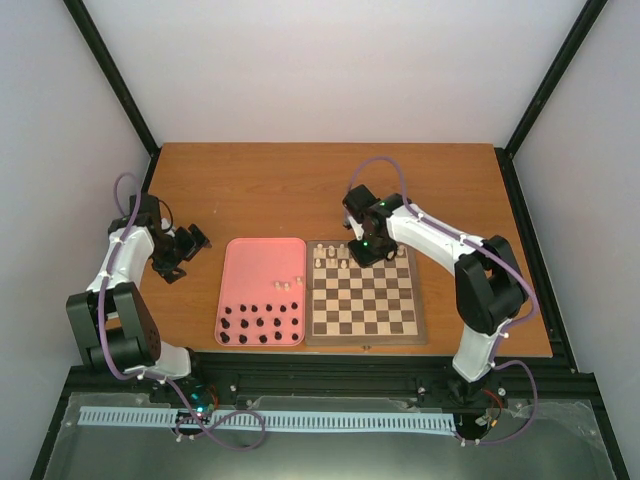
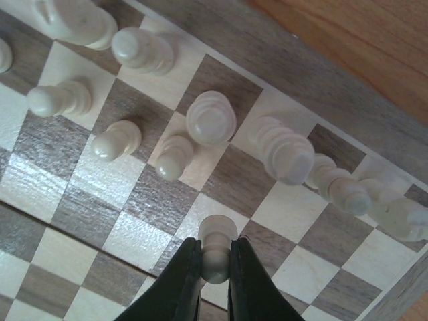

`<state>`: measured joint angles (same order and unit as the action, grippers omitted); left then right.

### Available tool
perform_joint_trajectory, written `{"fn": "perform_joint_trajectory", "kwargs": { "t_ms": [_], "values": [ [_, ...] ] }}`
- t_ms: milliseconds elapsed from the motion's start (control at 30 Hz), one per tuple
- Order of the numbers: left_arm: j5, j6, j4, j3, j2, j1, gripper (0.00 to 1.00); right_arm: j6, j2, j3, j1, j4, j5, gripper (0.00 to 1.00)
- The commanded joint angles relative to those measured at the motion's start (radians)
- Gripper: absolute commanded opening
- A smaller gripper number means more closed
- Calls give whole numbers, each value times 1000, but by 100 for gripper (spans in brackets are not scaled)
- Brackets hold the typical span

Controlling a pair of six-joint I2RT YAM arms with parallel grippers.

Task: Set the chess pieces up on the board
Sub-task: Place the chess piece on the chessboard.

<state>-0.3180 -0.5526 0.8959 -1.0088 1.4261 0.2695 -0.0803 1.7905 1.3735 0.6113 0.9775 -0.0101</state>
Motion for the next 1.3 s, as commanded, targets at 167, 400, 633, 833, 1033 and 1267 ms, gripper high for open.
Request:
{"fn": "perform_joint_trajectory", "kwargs": {
  "t_ms": [167, 400, 633, 833, 1033, 1267],
  "values": [
    [9, 19, 4, -40, 20, 4, 100, -1, 43, -2, -30, -43, -21, 7],
    [10, 20, 5, -48, 31, 4, 100, 4, 64, 2, -39, -53, -18, 8],
    [6, 19, 5, -49, 33, 3, 100, 8, 83, 1, -41, -58, -16, 11],
    [6, 22, 3, -47, 33, 4, 100, 10, 88, 6, -43, -59, -24, 12],
    [4, 22, 3, -47, 35, 4, 100, 6, 92, 4, -42, -63, -23, 14],
    [3, 24, 2, -43, 31, 4, 100, 5, 97, 2, -42, -67, 8, 15]
  ]
}}
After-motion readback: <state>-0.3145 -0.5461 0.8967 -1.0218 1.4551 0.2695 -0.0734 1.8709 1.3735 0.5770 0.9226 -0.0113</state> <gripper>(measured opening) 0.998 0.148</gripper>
